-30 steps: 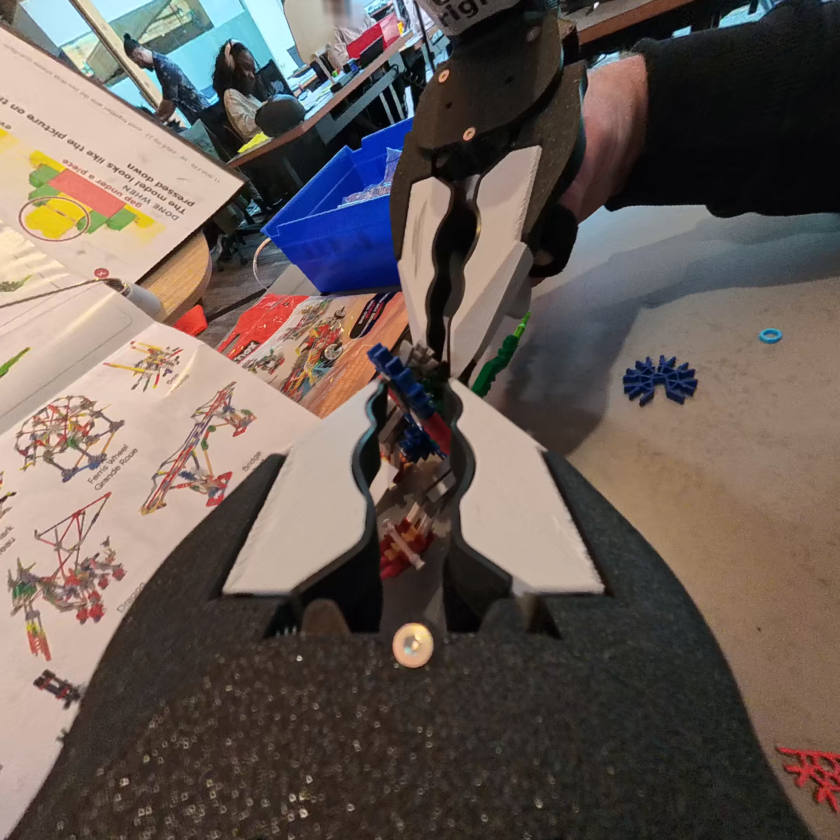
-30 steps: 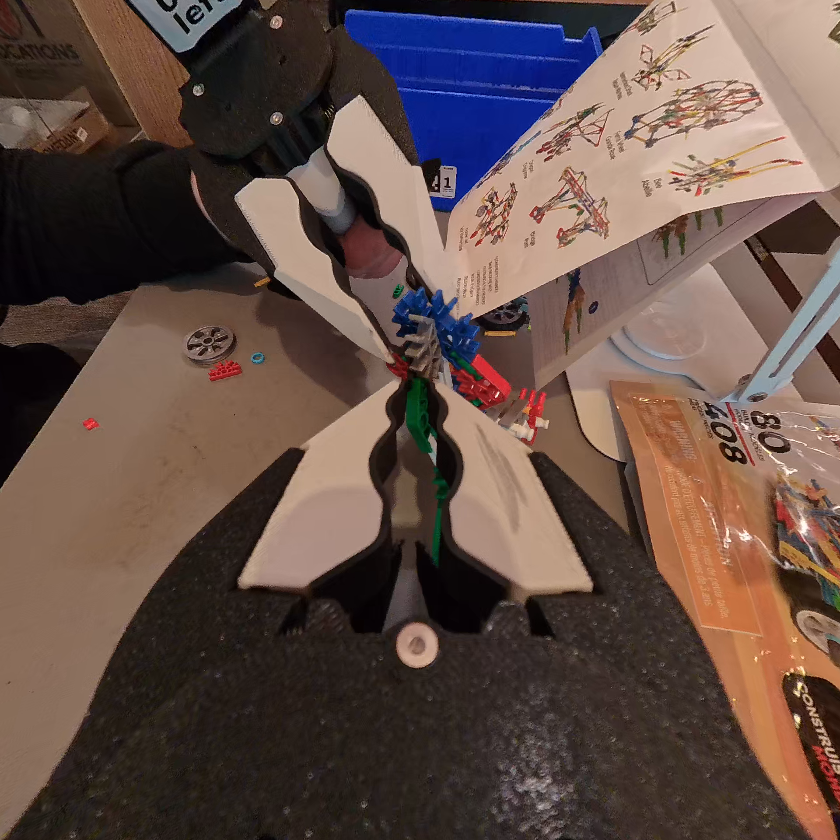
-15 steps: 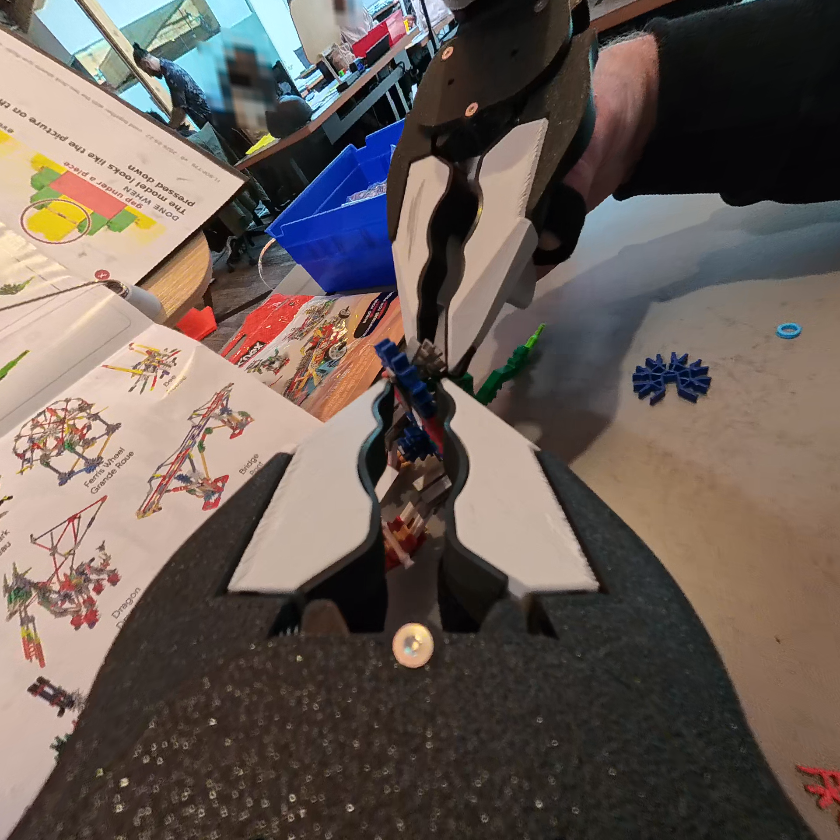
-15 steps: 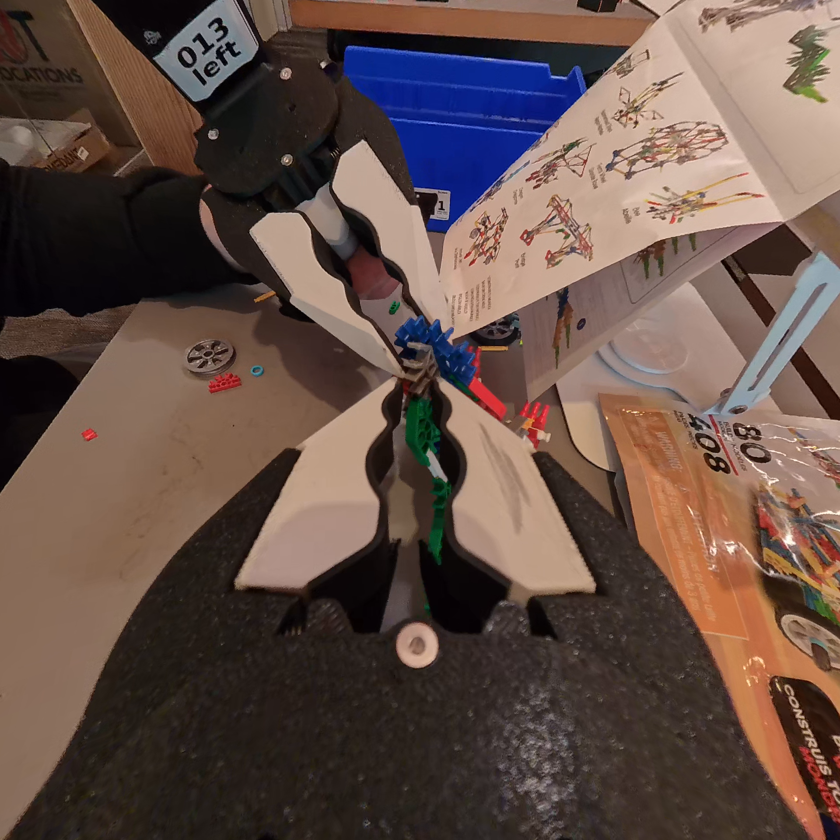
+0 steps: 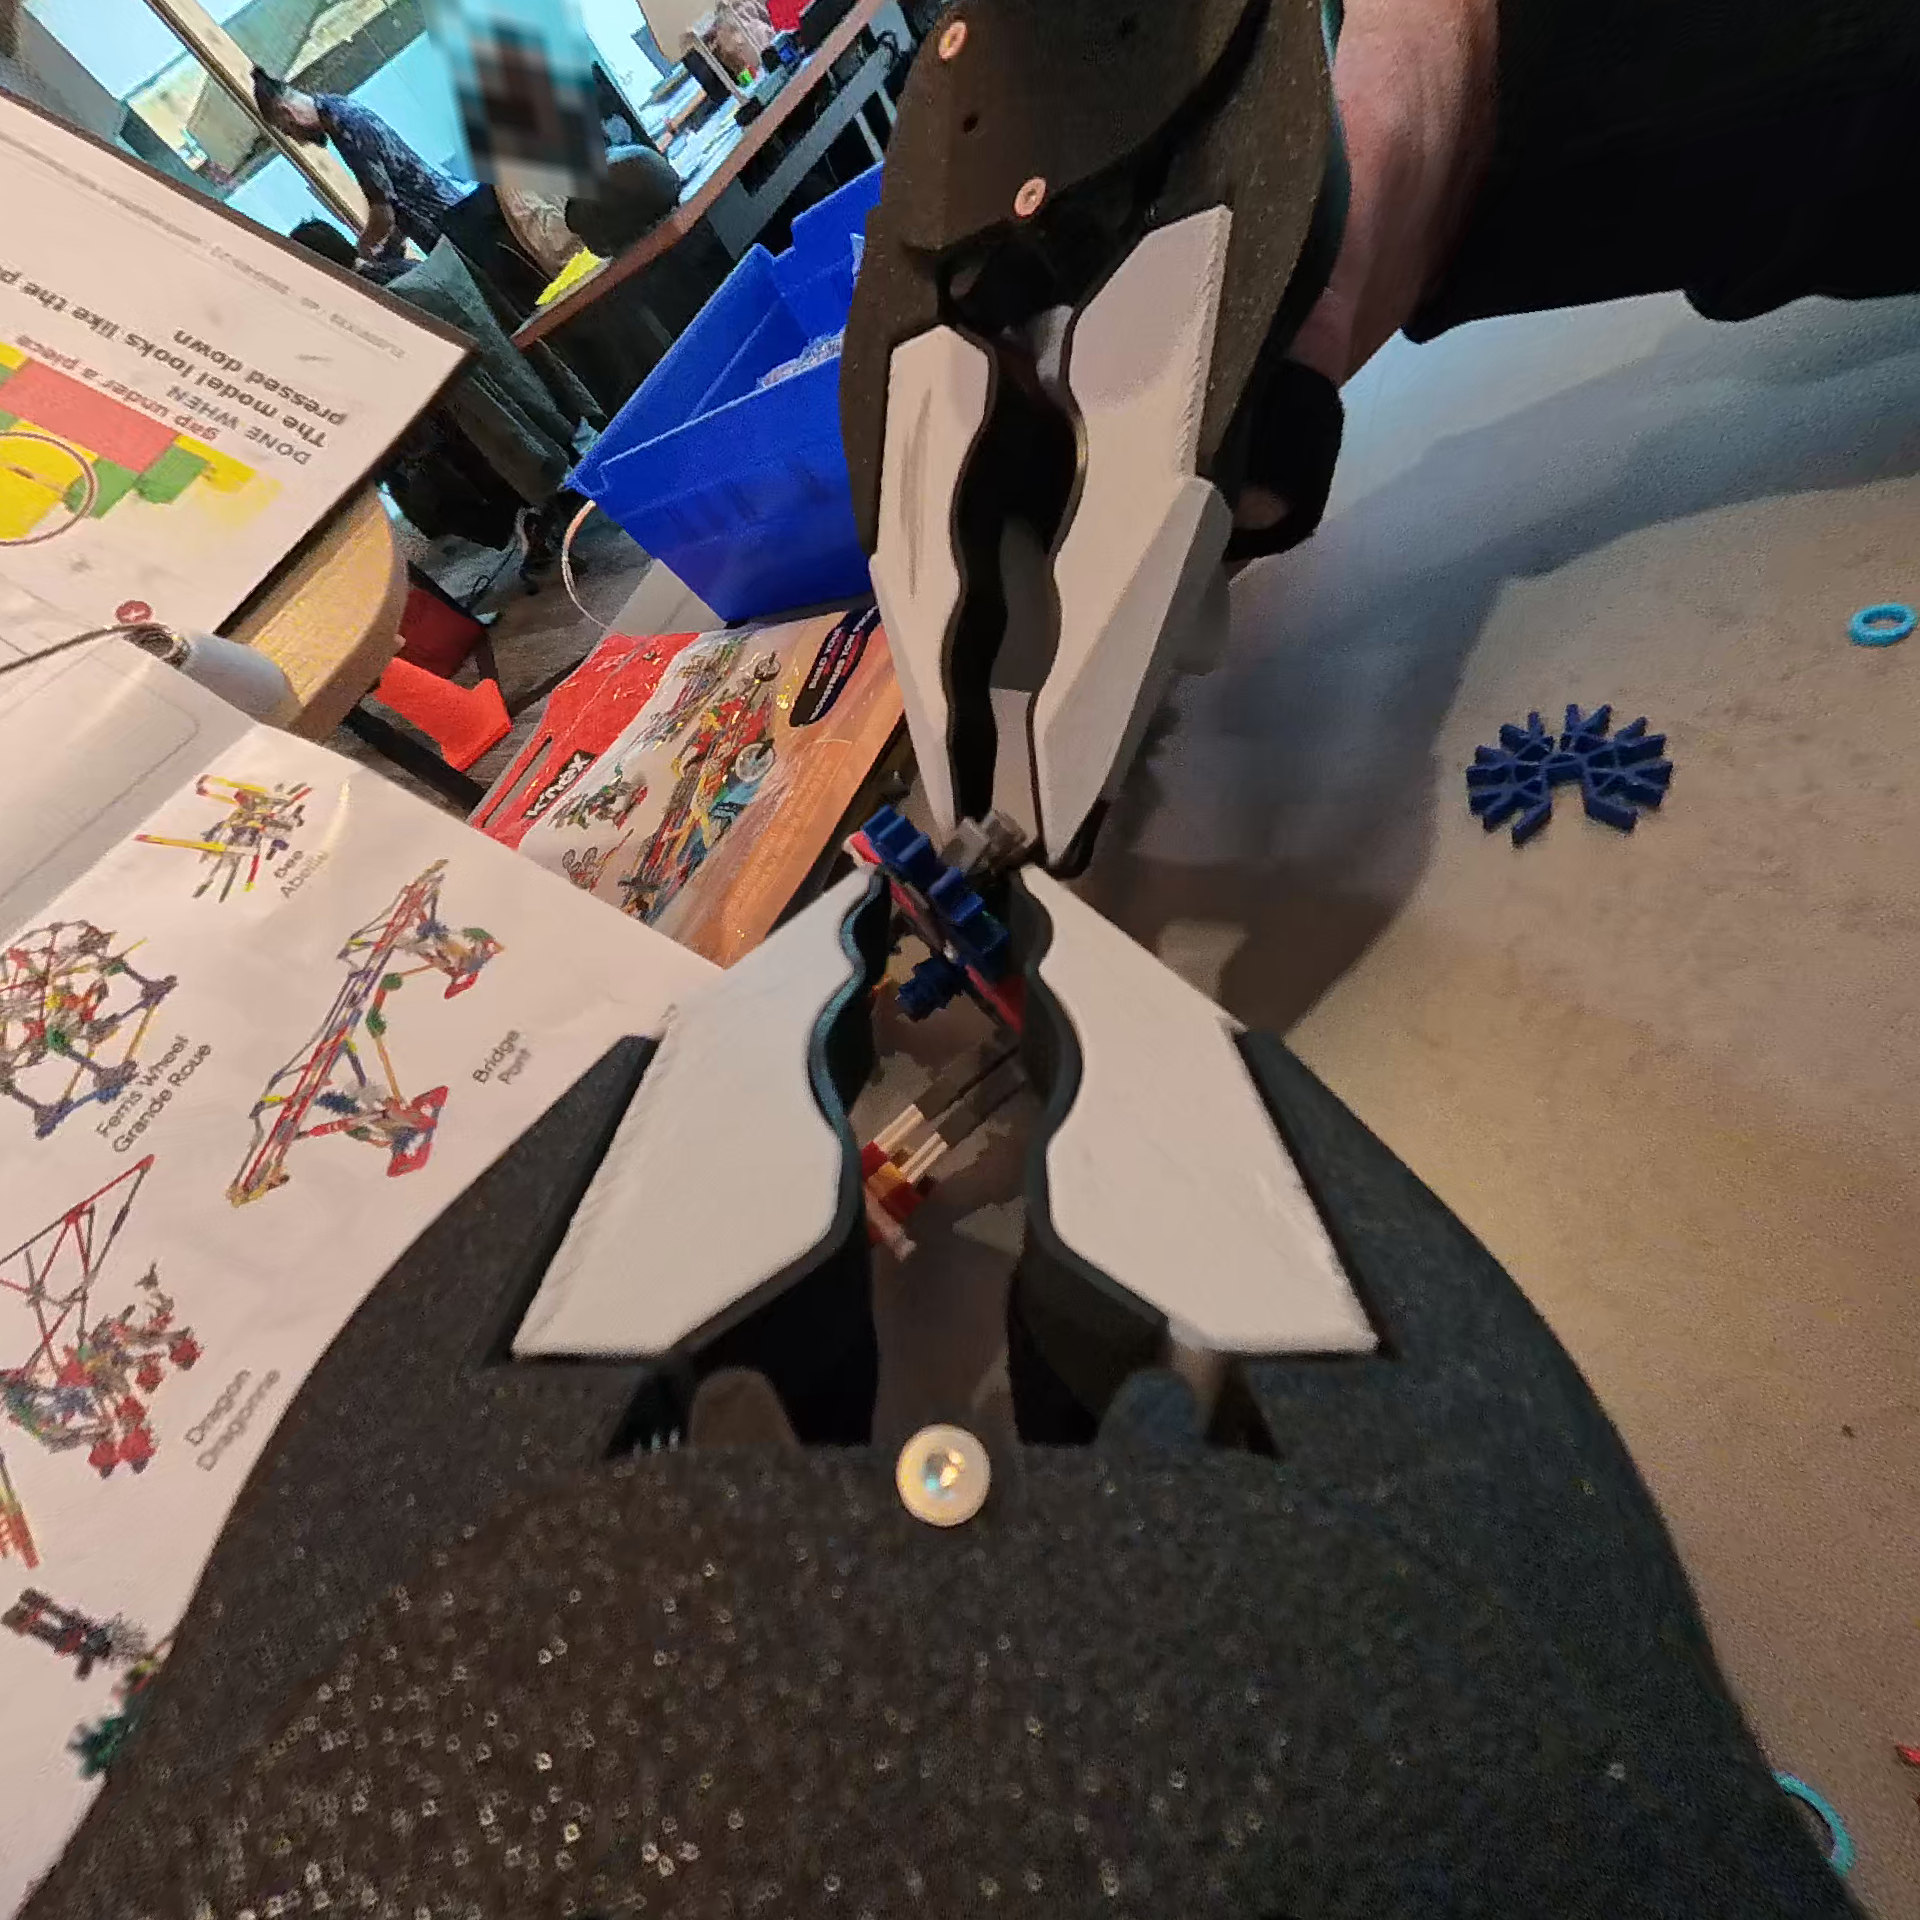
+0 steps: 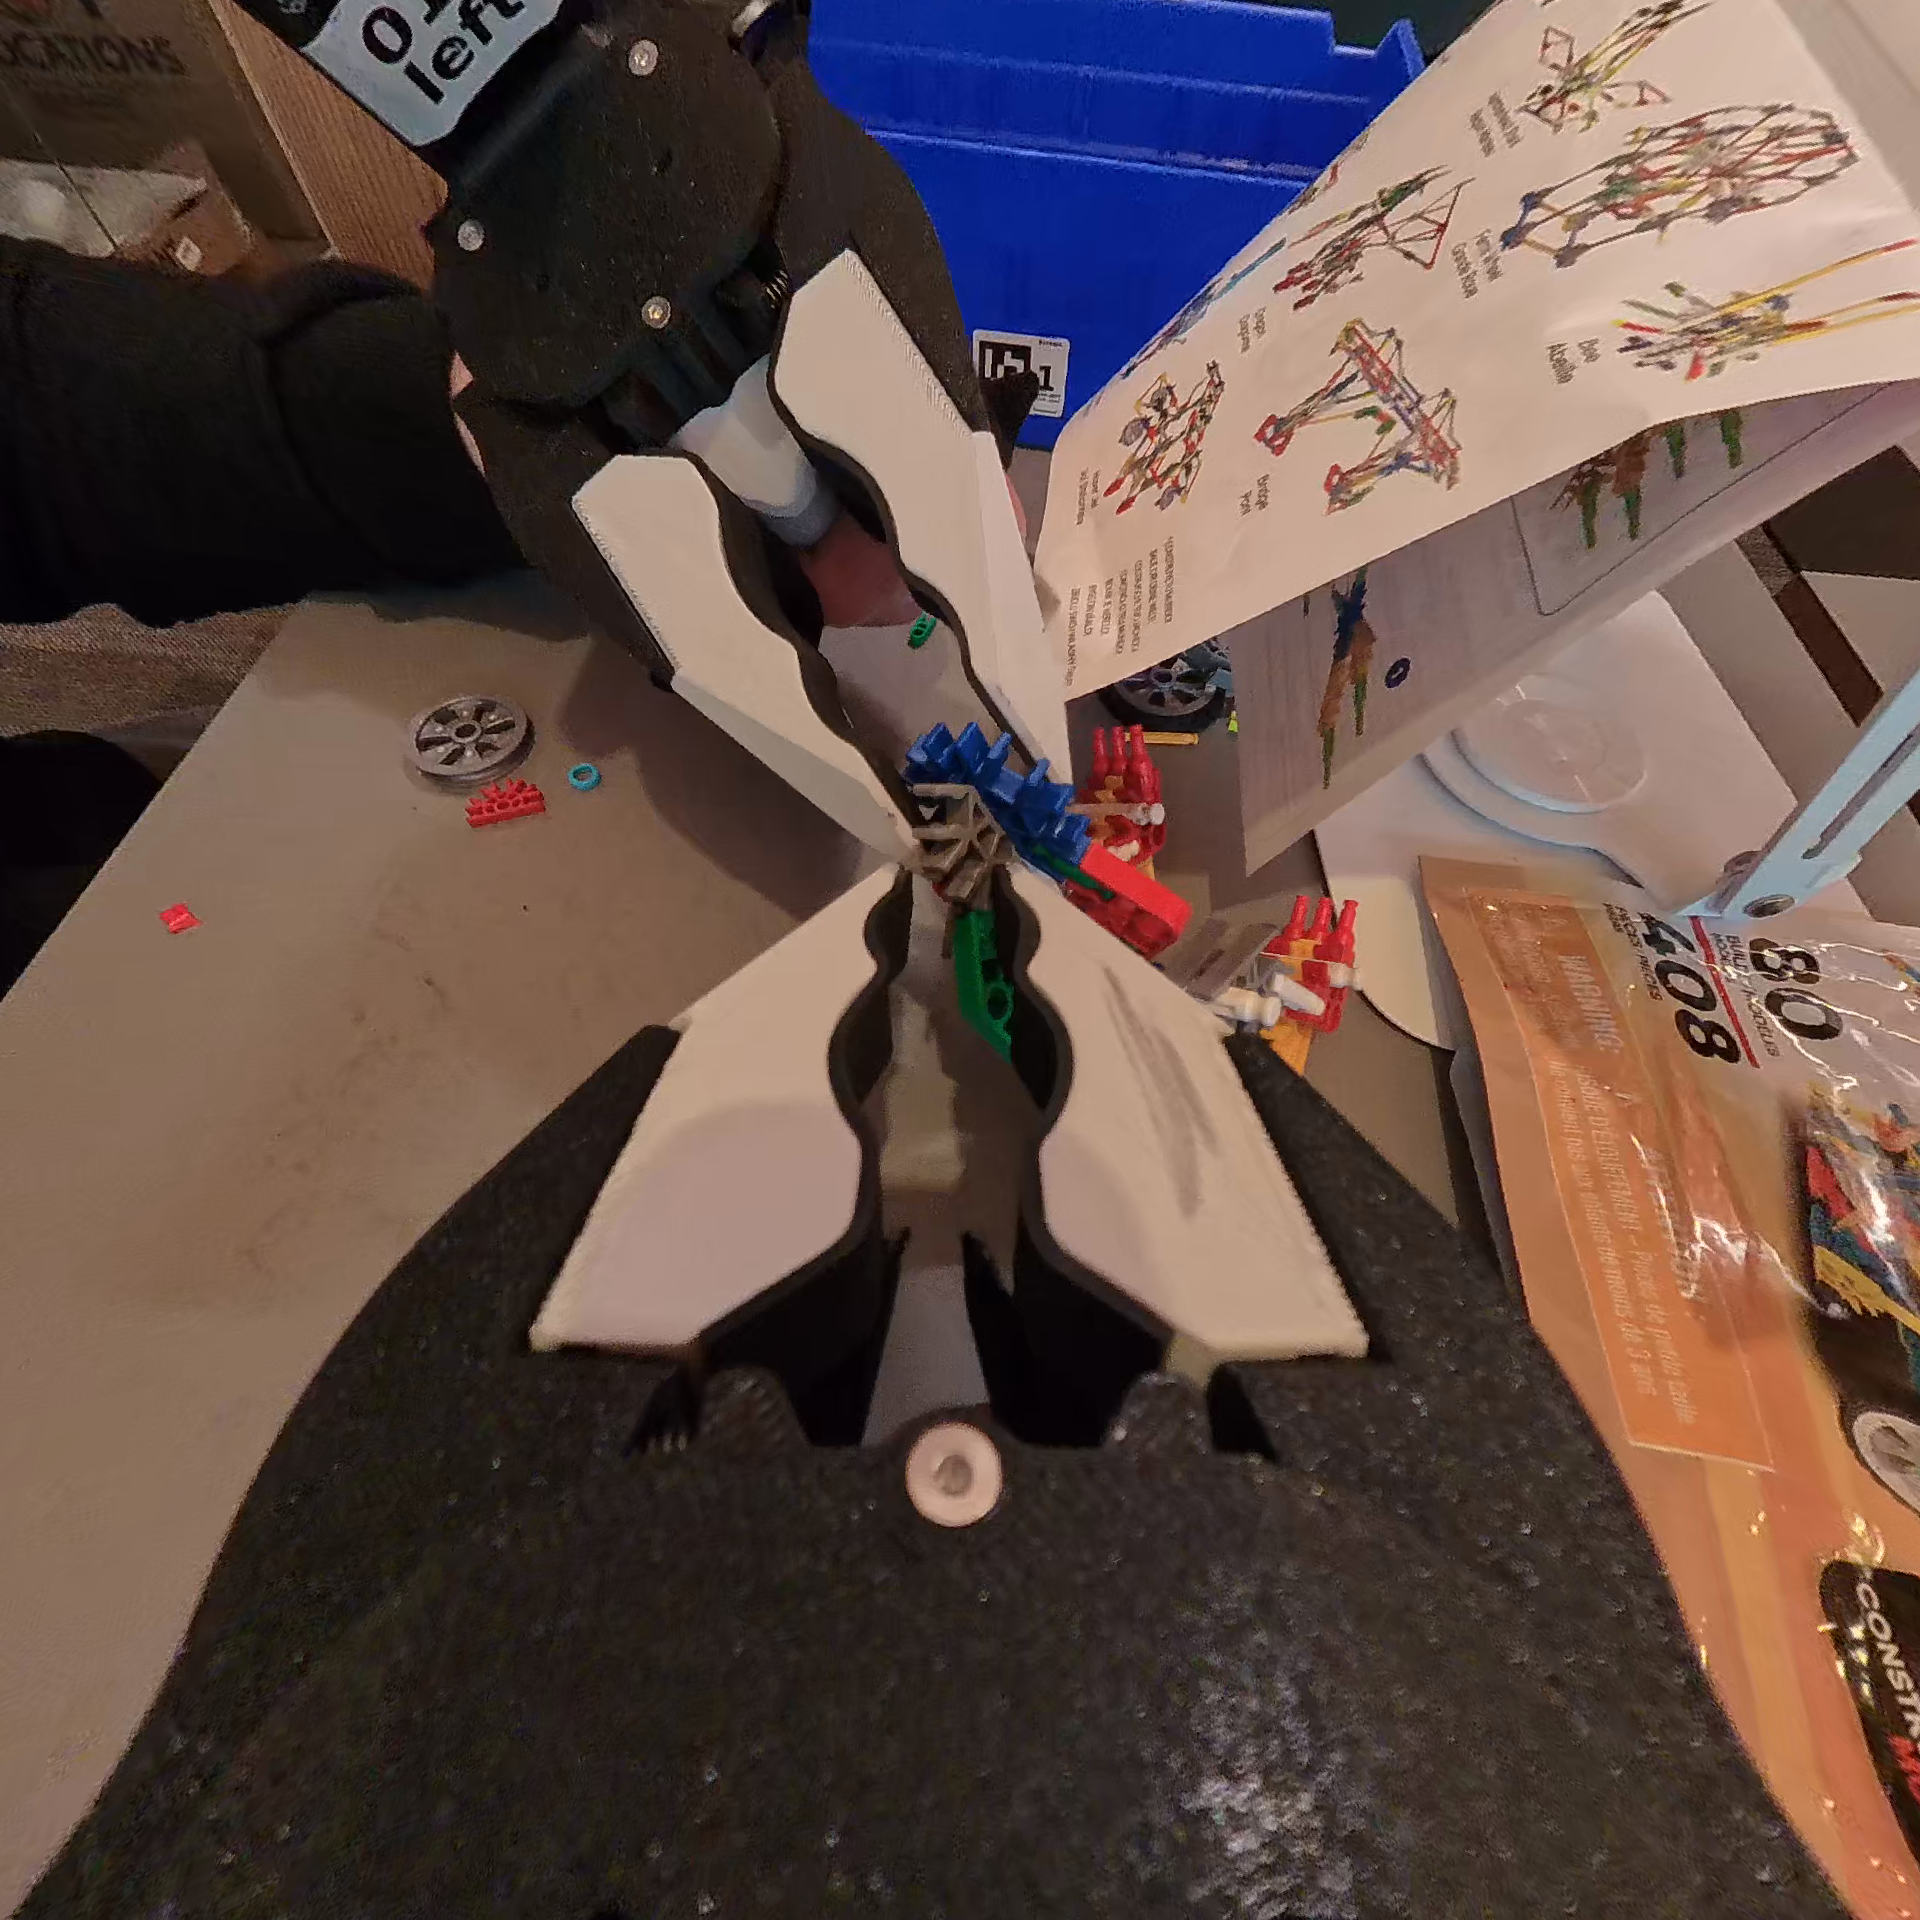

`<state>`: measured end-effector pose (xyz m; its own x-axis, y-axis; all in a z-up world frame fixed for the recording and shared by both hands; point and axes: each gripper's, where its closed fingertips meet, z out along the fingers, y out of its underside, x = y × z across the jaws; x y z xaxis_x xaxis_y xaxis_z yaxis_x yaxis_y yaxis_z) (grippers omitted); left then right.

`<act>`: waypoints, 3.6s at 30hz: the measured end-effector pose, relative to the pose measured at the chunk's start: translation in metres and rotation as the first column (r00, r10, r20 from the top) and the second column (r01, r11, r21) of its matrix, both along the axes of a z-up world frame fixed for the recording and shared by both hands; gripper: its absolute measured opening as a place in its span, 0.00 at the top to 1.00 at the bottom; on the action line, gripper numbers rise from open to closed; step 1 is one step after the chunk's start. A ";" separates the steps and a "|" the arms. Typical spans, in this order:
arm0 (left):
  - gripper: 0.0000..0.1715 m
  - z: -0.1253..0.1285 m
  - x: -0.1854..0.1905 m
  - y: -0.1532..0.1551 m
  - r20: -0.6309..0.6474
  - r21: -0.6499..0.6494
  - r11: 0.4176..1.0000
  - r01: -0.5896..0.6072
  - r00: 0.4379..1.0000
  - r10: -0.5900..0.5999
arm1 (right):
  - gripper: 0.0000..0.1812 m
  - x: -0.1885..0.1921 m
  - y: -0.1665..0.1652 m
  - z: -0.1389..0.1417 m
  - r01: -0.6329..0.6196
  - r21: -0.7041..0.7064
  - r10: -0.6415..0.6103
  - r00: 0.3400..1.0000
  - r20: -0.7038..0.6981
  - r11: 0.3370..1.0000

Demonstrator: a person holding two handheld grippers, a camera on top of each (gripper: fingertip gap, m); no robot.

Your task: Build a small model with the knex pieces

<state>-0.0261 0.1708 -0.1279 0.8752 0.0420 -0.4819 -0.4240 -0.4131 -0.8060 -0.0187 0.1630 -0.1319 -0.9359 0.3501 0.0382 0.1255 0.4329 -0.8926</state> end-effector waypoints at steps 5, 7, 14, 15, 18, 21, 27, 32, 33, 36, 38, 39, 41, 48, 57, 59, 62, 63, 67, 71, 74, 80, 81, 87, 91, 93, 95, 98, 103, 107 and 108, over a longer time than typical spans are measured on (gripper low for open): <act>0.90 -0.006 0.000 0.000 -0.014 -0.008 1.000 0.001 1.000 -0.001 | 0.92 0.000 0.002 -0.006 -0.003 0.006 0.003 1.000 0.011 1.000; 0.90 -0.013 -0.002 0.000 -0.025 -0.023 1.000 -0.002 1.000 0.001 | 0.92 -0.001 0.003 -0.010 -0.003 0.020 0.002 1.000 0.010 1.000; 0.91 -0.020 -0.006 0.002 -0.045 -0.032 0.999 -0.004 0.999 0.003 | 0.92 -0.008 0.007 -0.024 0.019 0.073 -0.019 1.000 0.000 0.997; 0.92 -0.019 -0.007 0.002 -0.055 -0.027 1.000 -0.011 0.998 0.010 | 0.92 -0.008 0.008 -0.025 0.022 0.080 -0.021 1.000 -0.003 0.997; 0.92 -0.011 -0.007 0.005 0.031 0.005 1.000 -0.014 0.999 0.014 | 0.90 -0.012 0.009 -0.025 0.041 0.123 -0.034 0.998 -0.055 0.992; 0.92 -0.006 -0.012 0.006 0.089 0.016 0.999 -0.044 0.995 0.042 | 0.89 -0.019 0.008 -0.021 0.079 0.164 -0.057 0.989 -0.134 0.983; 0.87 0.008 -0.009 0.006 0.203 0.081 0.996 -0.026 0.979 0.010 | 0.94 -0.020 0.009 -0.005 0.092 0.087 -0.082 0.990 -0.111 0.992; 0.88 0.012 -0.008 0.006 0.105 0.075 0.997 -0.028 0.994 0.020 | 0.95 -0.018 0.009 -0.001 0.081 0.056 -0.075 0.992 -0.097 0.995; 0.88 0.013 -0.008 0.006 0.094 0.078 0.996 -0.032 0.995 0.025 | 0.95 -0.018 0.008 0.001 0.080 0.045 -0.075 0.992 -0.097 0.996; 0.89 0.016 -0.009 0.004 0.061 0.092 0.995 -0.034 0.998 0.029 | 0.95 -0.016 0.007 0.006 0.069 0.021 -0.067 0.994 -0.091 0.997; 0.89 0.019 -0.009 0.003 0.054 0.104 0.994 -0.031 0.998 0.025 | 0.96 -0.015 0.006 0.009 0.063 0.005 -0.062 0.994 -0.094 0.998; 0.89 0.019 -0.008 0.002 0.056 0.102 0.994 -0.023 0.998 0.017 | 0.96 -0.014 0.006 0.009 0.060 0.000 -0.059 0.994 -0.088 0.998; 0.88 0.020 -0.007 0.001 0.051 0.094 0.995 -0.016 0.999 0.011 | 0.96 -0.013 0.005 0.010 0.056 -0.004 -0.056 0.995 -0.080 0.998; 0.88 0.022 -0.007 0.000 -0.001 0.083 0.996 -0.019 1.000 0.019 | 0.96 -0.011 0.003 0.012 0.051 -0.029 -0.052 0.997 -0.049 0.998; 0.89 0.027 -0.006 0.001 -0.043 0.111 0.994 -0.022 0.999 0.027 | 0.95 -0.011 0.001 0.017 0.049 -0.049 -0.052 0.996 -0.071 0.998; 0.89 0.029 -0.007 0.001 -0.029 0.118 0.993 -0.025 0.999 0.028 | 0.95 -0.012 0.003 0.019 0.054 -0.050 -0.058 0.995 -0.078 0.997; 0.90 0.030 -0.007 0.001 -0.007 0.129 0.991 -0.024 1.000 0.026 | 0.95 -0.013 0.003 0.020 0.060 -0.034 -0.063 0.992 -0.105 0.998; 0.90 0.030 -0.007 0.001 0.001 0.133 0.991 -0.024 1.000 0.024 | 0.95 -0.013 0.003 0.020 0.060 -0.034 -0.063 0.992 -0.114 0.998; 0.90 0.030 -0.006 0.002 -0.001 0.135 0.991 -0.019 1.000 0.020 | 0.93 -0.010 0.005 0.031 0.048 -0.062 -0.057 0.985 -0.163 0.997; 0.90 0.028 -0.007 0.003 0.033 0.143 0.989 -0.027 0.999 0.023 | 0.92 -0.011 0.003 0.024 0.047 -0.024 -0.051 0.983 -0.176 0.999; 0.90 0.031 -0.006 0.005 0.042 0.155 0.988 -0.028 0.999 0.022 | 0.90 -0.015 0.002 0.017 0.074 0.030 -0.066 0.976 -0.210 0.997; 0.90 0.038 -0.007 0.003 0.067 0.191 0.981 -0.031 0.998 0.018 | 0.94 -0.016 0.001 0.027 0.075 0.004 -0.072 0.967 -0.243 0.997; 0.90 0.036 -0.008 0.003 0.060 0.180 0.983 -0.039 0.998 0.028 | 0.95 -0.018 0.001 0.025 0.082 0.015 -0.076 0.967 -0.242 0.997; 0.89 0.038 -0.009 0.001 0.046 0.179 0.983 -0.045 0.998 0.038 | 0.96 -0.018 0.000 0.028 0.088 0.032 -0.077 0.964 -0.256 0.996; 0.90 0.036 -0.011 0.000 0.047 0.182 0.982 -0.049 0.998 0.041 | 0.96 -0.019 -0.002 0.027 0.110 0.067 -0.088 0.958 -0.273 0.992; 0.90 0.037 -0.010 -0.001 0.037 0.192 0.980 -0.044 0.999 0.037 | 0.97 -0.018 -0.003 0.029 0.114 0.083 -0.087 0.957 -0.278 0.990; 0.90 0.041 -0.009 -0.001 0.036 0.218 0.975 -0.042 0.999 0.035 | 0.97 -0.017 -0.004 0.033 0.116 0.087 -0.088 0.956 -0.281 0.989; 0.90 0.042 -0.009 -0.002 0.015 0.222 0.974 -0.040 0.999 0.038 | 0.97 -0.017 -0.005 0.032 0.129 0.118 -0.090 0.954 -0.287 0.985; 0.91 0.046 -0.012 -0.003 -0.037 0.245 0.968 -0.060 0.997 0.071 | 0.98 -0.020 -0.007 0.036 0.179 0.161 -0.117 0.935 -0.335 0.971; 0.91 0.050 -0.014 -0.004 -0.054 0.266 0.961 -0.082 0.994 0.100 | 0.98 -0.023 -0.007 0.041 0.227 0.199 -0.136 0.911 -0.389 0.953; 0.92 0.052 -0.014 -0.005 -0.048 0.273 0.958 -0.089 0.993 0.106 | 0.98 -0.024 -0.008 0.043 0.241 0.203 -0.144 0.905 -0.400 0.949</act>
<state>-0.0404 0.1656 -0.0758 0.8297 0.2613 -0.4932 -0.4444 -0.2253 -0.8670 -0.0426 0.1552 -0.0889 -0.7490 0.4567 0.4800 -0.0951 0.6428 -0.7601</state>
